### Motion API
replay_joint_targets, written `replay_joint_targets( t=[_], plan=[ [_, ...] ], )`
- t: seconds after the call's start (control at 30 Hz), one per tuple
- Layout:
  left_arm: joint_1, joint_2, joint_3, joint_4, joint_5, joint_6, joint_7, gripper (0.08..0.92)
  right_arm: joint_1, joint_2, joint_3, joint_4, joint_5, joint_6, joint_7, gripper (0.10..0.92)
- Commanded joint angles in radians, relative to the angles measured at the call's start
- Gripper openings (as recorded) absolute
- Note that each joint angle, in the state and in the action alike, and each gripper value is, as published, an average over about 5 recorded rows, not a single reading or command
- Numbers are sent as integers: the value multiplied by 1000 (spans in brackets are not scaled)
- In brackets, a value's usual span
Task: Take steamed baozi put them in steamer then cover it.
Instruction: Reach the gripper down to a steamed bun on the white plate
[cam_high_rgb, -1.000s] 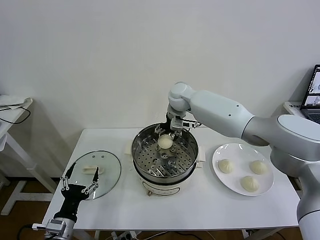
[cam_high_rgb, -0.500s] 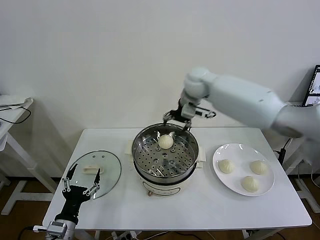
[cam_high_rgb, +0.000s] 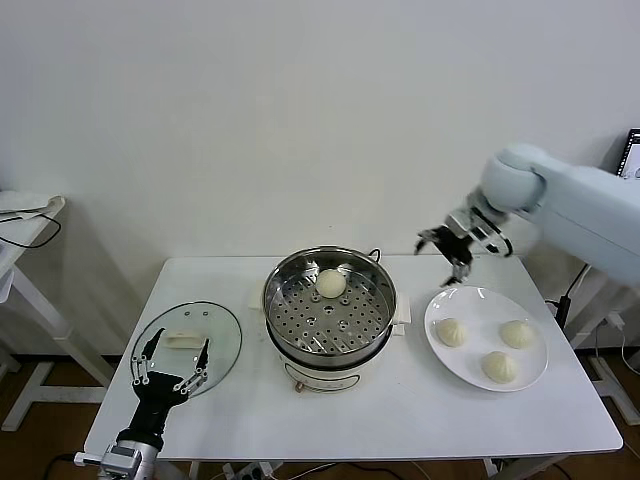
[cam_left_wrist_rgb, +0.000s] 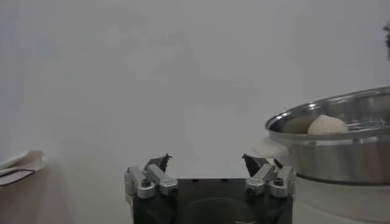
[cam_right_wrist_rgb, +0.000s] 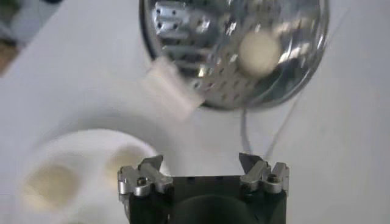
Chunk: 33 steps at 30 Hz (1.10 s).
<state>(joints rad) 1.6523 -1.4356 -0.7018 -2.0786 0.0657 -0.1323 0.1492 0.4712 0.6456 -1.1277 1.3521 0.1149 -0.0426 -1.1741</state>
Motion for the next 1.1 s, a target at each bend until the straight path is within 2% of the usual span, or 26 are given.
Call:
replay_joint_targets(
  t=[0.03, 0.53, 1.1],
  plan=[
    [-3, 0, 4, 4, 0, 2, -3, 823, -207, -97, 118, -8, 12, -226, 18, 823],
    [-2, -5, 5, 4, 1, 1, -3, 823, -441, 20, 313, -189, -150, -201, 45, 823],
    [-3, -8, 5, 14, 6, -2, -3, 823, -521, 109, 408, -284, -225, -165, 82, 823]
  ],
)
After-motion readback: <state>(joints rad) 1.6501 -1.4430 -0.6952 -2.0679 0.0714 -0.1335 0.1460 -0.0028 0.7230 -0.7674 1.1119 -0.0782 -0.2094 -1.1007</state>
